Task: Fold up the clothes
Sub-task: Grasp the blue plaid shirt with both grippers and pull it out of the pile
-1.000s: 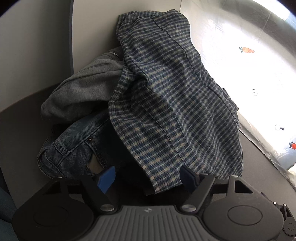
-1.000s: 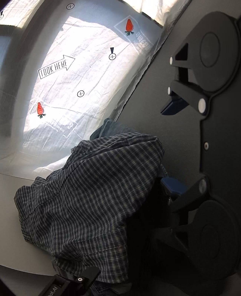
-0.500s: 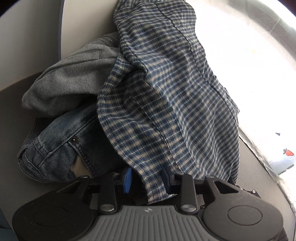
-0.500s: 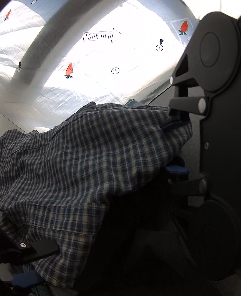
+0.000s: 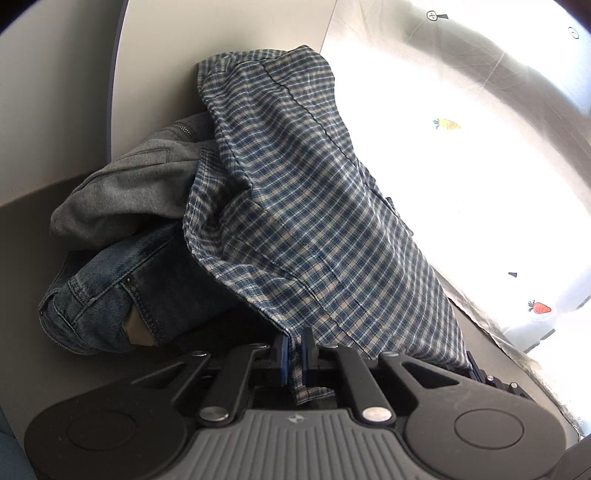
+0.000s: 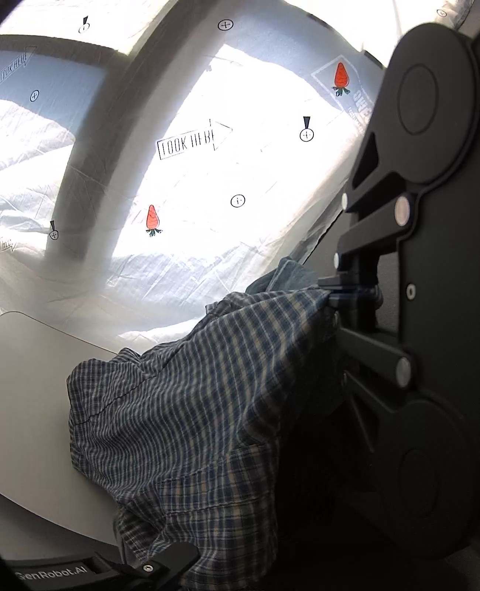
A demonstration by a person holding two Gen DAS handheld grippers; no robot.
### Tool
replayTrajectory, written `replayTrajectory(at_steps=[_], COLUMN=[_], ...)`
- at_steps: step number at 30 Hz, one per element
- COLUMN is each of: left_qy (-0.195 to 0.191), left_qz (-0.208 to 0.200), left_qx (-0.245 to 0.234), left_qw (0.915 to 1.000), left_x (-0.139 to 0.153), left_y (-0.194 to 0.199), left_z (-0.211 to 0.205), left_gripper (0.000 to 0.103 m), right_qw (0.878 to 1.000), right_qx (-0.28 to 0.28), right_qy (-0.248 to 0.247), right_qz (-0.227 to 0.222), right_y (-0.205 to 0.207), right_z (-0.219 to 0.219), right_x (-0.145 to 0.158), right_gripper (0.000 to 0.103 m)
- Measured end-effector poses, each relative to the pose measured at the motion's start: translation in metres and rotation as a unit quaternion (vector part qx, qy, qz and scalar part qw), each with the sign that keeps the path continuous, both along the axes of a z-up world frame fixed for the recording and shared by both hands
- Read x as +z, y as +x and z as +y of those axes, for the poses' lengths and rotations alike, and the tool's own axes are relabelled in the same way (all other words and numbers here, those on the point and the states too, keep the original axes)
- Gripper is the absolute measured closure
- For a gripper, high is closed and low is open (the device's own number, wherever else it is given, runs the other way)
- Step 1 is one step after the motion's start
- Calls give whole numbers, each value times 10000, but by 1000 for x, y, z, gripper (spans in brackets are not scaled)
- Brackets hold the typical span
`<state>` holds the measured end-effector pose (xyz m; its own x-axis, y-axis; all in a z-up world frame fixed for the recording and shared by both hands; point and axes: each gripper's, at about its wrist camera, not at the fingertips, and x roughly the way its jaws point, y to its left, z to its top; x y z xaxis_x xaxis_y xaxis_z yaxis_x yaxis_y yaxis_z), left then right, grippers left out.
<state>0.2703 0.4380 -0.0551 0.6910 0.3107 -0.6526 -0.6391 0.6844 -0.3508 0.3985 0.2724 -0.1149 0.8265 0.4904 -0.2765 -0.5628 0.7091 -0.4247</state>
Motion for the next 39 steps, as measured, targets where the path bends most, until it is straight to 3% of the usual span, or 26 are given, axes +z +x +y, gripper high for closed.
replayTrajectory(at_steps=[7,14,20,24,29,31,33,34,37,38,39], left_qy=[-147,-397,-494,-486,-510,-529,-540,-542,-560,-545,-523], left_qz=[-210,-79,27,133,258,347,460,511,627,674,717], left_qx=[-432,-1119,-1504,-1607,-1728,-1744,-1724,-1712,-1643,-1601,-1559], left_qw=[9987,9929,9874,9857,9833,9826,9825,9824,9828,9833,9838], left_x=[8,-10,-14,-15,-18,-21,-25,-26,-30,-31,-32], left_y=[-8,-12,-8,-3,0,5,11,11,21,26,30], left_z=[-115,-240,-304,-325,-335,-336,-333,-330,-313,-306,-299], left_gripper=[96,95,95,95,95,95,95,94,88,82,79], right_qw=[9979,9943,9856,9656,9123,8901,8710,8630,8479,8460,8481], right_qx=[-475,-977,-1609,-2520,-4018,-4467,-4784,-4907,-5141,-5161,-5116], right_qy=[406,394,420,582,707,646,611,620,708,748,791], right_qz=[-139,179,304,279,350,637,936,1024,1087,1112,1130], right_y=[-4,3,-1,15,39,44,45,42,29,28,28], right_z=[-106,-228,-320,-384,-471,-498,-516,-521,-511,-503,-495], right_x=[30,15,14,20,20,14,4,0,-8,-9,-8], right_gripper=[101,101,101,101,100,92,55,49,35,20,12])
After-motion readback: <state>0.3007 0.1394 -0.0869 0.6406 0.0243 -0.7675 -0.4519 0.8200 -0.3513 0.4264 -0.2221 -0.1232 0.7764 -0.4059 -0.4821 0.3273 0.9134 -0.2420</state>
